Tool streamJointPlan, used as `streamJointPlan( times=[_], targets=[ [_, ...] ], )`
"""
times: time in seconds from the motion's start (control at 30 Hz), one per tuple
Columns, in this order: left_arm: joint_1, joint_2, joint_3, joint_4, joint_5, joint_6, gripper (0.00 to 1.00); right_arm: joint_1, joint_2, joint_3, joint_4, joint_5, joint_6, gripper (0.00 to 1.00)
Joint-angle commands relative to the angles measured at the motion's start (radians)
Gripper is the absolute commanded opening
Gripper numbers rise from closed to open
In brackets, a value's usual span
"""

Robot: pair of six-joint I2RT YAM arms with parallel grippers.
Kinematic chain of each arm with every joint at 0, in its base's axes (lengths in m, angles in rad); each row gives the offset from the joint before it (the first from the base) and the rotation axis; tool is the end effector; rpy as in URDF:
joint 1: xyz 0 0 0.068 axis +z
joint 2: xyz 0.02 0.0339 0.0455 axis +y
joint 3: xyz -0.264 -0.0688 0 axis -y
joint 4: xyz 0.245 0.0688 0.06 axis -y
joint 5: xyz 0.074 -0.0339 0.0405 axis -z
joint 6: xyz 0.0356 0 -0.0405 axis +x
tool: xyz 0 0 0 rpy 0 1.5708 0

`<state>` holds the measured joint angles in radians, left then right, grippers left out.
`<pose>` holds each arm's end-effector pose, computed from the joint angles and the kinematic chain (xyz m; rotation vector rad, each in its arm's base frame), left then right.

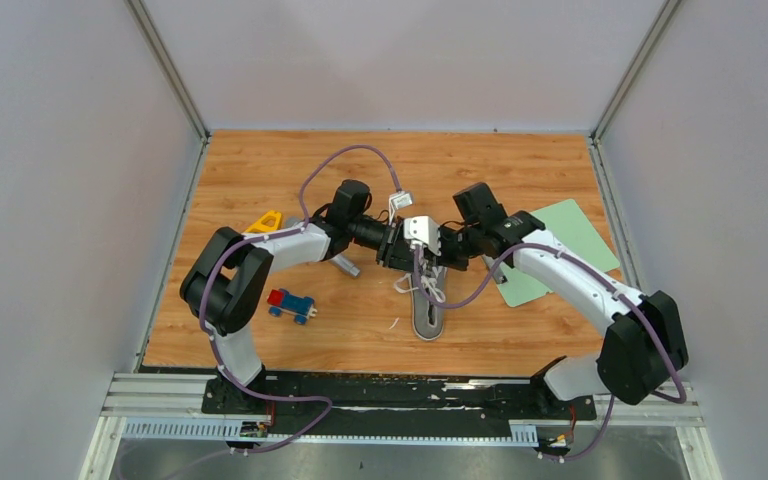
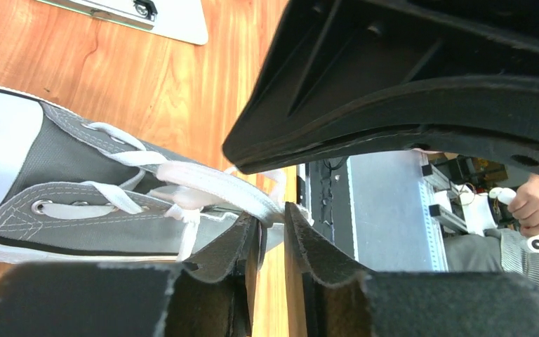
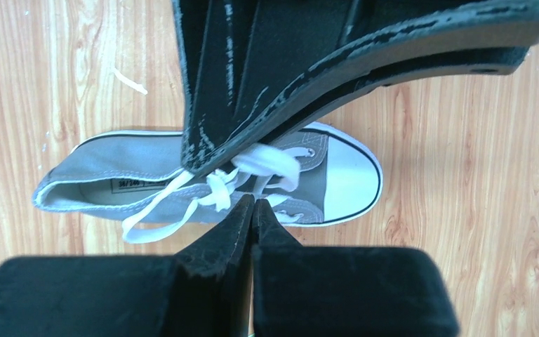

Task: Tie the shoes
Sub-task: Cross the shoelace with the shoelace.

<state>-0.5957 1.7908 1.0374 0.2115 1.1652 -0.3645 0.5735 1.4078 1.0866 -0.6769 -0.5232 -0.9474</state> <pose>0.2902 -0.2362 0.2019 1.0174 1.9924 -1.7725 0.2301 0.1698 0.2655 -1.8230 1.6369 0.5089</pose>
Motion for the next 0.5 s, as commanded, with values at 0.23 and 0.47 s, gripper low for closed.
streamJointPlan(
  times=[0.23, 0.47],
  targets=[
    [-0.002, -0.044, 0.010, 0.075, 0.012, -0.027, 0.13, 0.004, -0.042, 0.026, -0.073, 0.001, 0.026, 0.07],
    [-0.002, -0.051, -0.018, 0.123, 0.048, -0.046, 0.04, 0.004, 0.011, -0.019, 0.039, -0.045, 0.065, 0.22]
  ],
)
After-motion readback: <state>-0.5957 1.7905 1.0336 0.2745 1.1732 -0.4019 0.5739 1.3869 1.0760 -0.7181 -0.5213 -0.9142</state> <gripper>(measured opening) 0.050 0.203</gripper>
